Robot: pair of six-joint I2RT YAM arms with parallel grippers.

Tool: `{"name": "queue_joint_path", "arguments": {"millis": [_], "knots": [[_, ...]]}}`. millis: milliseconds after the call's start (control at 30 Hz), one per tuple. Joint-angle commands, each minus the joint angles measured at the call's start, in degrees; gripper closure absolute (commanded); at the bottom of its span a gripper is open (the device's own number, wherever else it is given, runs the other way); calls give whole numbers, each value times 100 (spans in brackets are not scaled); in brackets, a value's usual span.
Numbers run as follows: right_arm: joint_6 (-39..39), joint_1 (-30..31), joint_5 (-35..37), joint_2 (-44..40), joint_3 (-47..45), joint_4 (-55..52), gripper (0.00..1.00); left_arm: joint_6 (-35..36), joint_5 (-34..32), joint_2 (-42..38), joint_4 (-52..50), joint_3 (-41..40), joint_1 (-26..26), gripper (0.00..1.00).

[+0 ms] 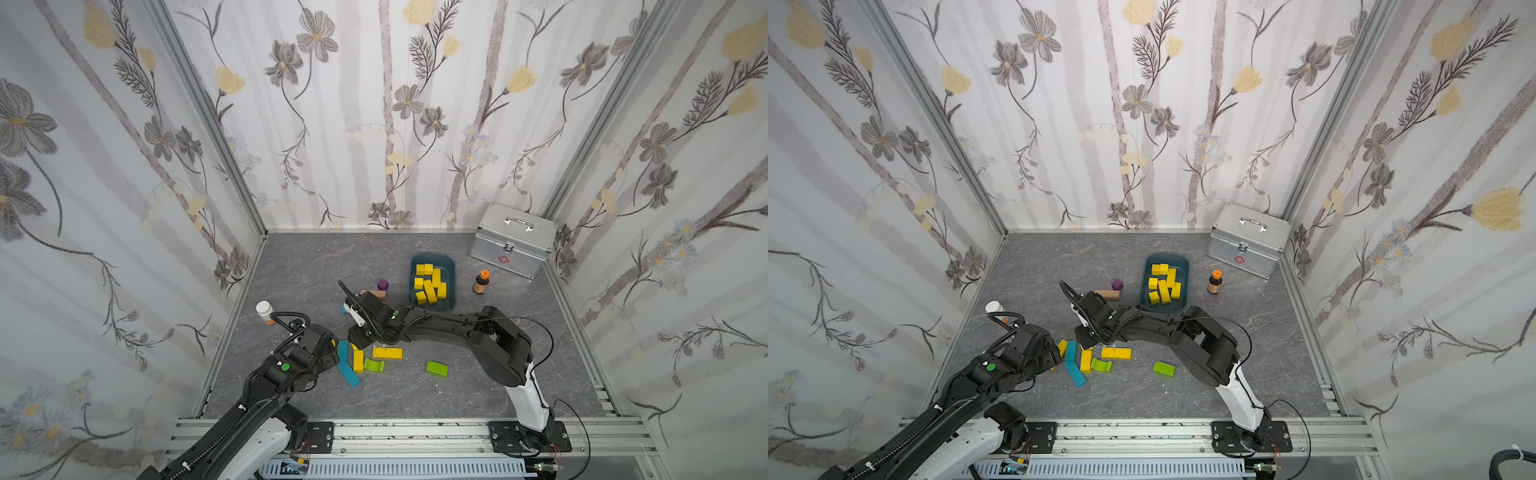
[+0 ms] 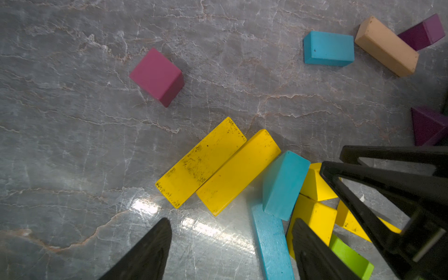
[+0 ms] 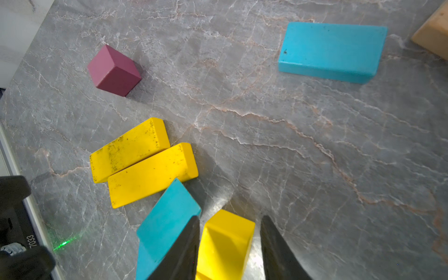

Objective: Pick out the yellow building blocks
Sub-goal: Pick up the building block from the center of the board.

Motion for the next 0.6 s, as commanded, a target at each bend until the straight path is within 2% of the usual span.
{"name": "queue_joint_path", "arguments": {"millis": [0, 567], "knots": [[-87, 16, 94, 52, 75, -76, 55, 51, -89, 32, 75, -12, 10, 20], [-251, 86, 284, 234, 335, -428, 55, 91, -233, -38, 89, -40, 5, 20]]}}
